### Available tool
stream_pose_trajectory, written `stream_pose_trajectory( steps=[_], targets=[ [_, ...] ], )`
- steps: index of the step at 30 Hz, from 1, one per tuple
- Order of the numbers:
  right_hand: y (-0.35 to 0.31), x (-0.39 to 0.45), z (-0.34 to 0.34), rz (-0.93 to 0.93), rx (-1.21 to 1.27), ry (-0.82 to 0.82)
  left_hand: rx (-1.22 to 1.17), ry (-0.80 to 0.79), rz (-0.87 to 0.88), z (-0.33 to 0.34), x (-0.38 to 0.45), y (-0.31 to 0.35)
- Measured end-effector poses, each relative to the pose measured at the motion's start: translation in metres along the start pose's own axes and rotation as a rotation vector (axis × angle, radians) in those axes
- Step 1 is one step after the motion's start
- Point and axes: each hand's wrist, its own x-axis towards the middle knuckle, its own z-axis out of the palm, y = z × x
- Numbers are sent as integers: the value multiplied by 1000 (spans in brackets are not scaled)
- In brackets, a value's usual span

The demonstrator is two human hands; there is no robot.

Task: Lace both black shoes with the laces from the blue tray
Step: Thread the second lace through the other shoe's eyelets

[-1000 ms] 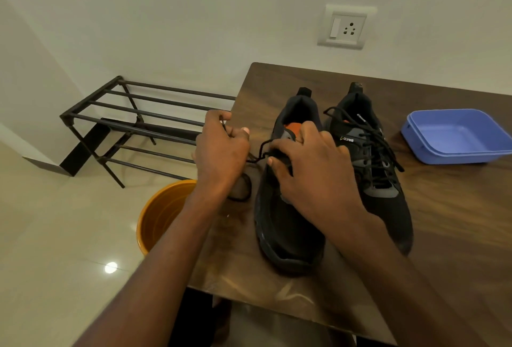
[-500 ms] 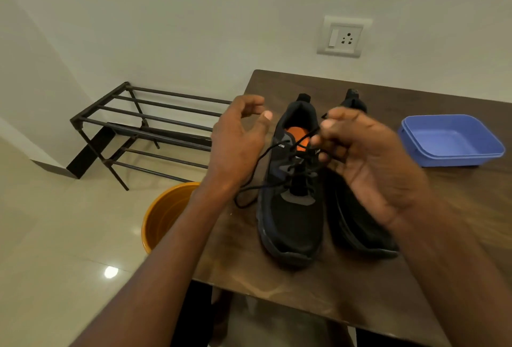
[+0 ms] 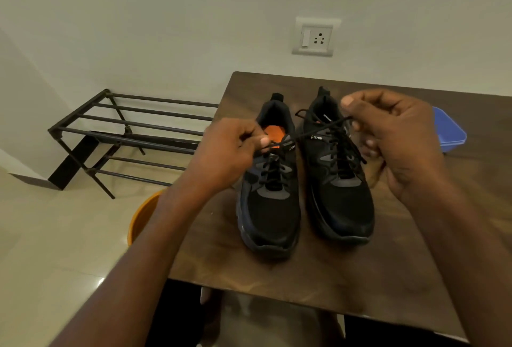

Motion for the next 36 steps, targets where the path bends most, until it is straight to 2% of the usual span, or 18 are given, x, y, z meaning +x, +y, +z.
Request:
stream_pose_trajectory(
  steps=[2,5,8,11,13,16,21,22,26,27,32,36],
  targets=[
    [4,2,-1,-6,-51,-12,129,60,7,-1,1,-9],
    [3,-7,18,-53,-122,-165,-51,127,149,2,0,1],
    [2,-14,35,-60,-45,-279,-368,-56,198,4,-2,19],
    [5,-9,32,-18,-28,-229,-306,-65,132,3,0,13],
    [11,-3,23,13,-48,-151,-197,-16,24,1,3,-5],
    [18,3,15,-7,-99,-99,-7,-5,-6,-3,2,-15],
    [13,-6,34,-151,-233,-352,-253,-38,123,7,2,9],
    [15,-7,37,-166,-232,-341,-271,-19,124,9,2,11],
    [25,-2,37,-111,-172,-70,-282,66,19,10,4,-3],
    [28,0,37,-99,-159,-44,-291,65,7,10,4,-5],
    [32,-2,47,-235,-283,-199,-332,102,47,20,6,-1],
    [41,0,57,-254,-281,-169,-334,180,-6,25,8,0]
  ],
)
